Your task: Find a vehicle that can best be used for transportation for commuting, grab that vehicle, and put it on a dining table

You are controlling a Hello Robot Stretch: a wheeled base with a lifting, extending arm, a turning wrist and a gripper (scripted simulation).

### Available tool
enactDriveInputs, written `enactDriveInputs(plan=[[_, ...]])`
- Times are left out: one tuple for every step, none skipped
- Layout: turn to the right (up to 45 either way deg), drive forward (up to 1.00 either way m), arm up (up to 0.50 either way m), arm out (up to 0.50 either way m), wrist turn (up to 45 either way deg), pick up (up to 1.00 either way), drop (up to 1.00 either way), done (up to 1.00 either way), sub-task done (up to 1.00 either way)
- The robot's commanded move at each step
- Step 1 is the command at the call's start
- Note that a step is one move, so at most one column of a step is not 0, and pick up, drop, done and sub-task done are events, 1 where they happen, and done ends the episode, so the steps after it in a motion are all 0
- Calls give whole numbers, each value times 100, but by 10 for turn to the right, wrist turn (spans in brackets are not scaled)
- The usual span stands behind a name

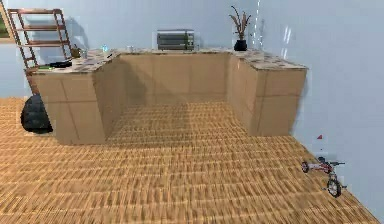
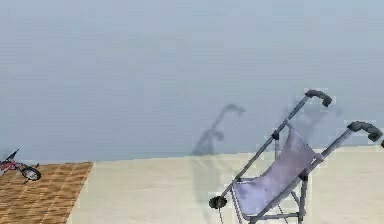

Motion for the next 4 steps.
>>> enactDriveInputs(plan=[[360, 0, 0, 0, 0, 0, 0, 0, 0], [0, 100, 0, 0, 0, 0, 0, 0, 0], [-450, 0, 0, 0, 0, 0, 0, 0, 0], [-330, 0, 0, 0, 0, 0, 0, 0, 0]])
